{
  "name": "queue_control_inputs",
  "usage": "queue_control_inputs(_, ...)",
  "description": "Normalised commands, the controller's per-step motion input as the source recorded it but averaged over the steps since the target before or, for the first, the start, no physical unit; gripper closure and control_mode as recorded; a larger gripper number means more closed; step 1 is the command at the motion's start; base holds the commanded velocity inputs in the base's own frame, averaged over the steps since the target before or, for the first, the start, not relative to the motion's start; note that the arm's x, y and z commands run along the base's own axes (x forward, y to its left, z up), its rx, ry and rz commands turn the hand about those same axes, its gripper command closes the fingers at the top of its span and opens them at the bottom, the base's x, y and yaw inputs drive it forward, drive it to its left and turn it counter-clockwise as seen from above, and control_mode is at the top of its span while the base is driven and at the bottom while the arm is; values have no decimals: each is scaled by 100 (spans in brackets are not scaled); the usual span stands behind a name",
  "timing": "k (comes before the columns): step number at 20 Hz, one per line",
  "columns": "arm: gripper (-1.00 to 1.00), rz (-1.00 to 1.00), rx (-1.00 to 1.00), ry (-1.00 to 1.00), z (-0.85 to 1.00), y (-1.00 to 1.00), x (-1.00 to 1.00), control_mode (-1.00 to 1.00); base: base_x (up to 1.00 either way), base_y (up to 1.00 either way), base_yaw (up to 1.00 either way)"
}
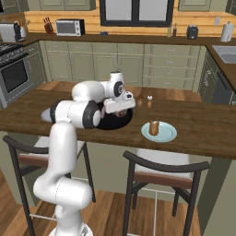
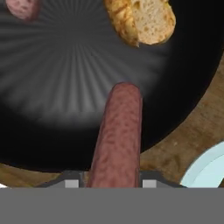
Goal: Place one bun and one sausage from the bowl on each plate.
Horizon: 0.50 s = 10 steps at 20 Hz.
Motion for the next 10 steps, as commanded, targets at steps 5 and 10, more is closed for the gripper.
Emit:
queue_control_inputs(5, 100, -11, 4, 0, 39, -79, -42, -100, 0, 0, 0)
queue_control_inputs(10, 100, -23, 24, -4, 16, -100, -36, -100, 0, 0, 0)
